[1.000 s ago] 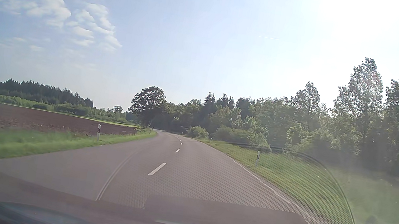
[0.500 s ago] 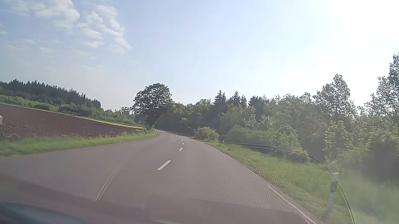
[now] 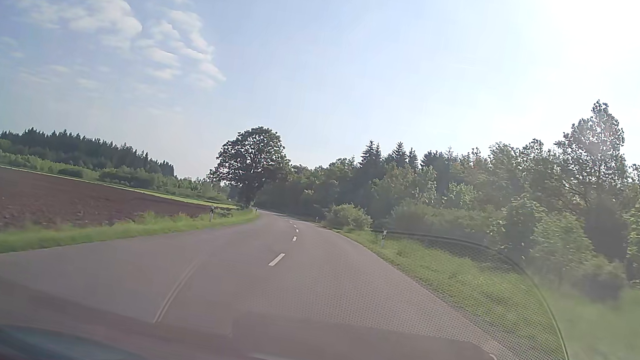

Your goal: Follow the waypoints while adhering to traffic rules and regulations

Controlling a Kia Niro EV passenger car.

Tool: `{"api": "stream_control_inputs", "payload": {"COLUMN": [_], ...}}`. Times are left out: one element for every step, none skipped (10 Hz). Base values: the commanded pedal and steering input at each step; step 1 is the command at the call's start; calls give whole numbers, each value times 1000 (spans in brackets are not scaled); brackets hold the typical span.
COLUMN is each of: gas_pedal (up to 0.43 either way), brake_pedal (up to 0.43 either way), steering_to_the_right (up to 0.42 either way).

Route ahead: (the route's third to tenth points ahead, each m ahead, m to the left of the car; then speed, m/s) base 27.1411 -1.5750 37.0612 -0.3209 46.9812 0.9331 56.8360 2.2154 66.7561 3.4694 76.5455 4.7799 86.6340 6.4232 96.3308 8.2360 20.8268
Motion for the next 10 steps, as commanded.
{"api": "stream_control_inputs", "payload": {"gas_pedal": [150,150,138,138,138,138,138,150,150,157], "brake_pedal": [0,0,0,0,0,0,0,0,0,0], "steering_to_the_right": [-18,-17,-17,-17,-17,-15,-11,-9,-9,-9]}}
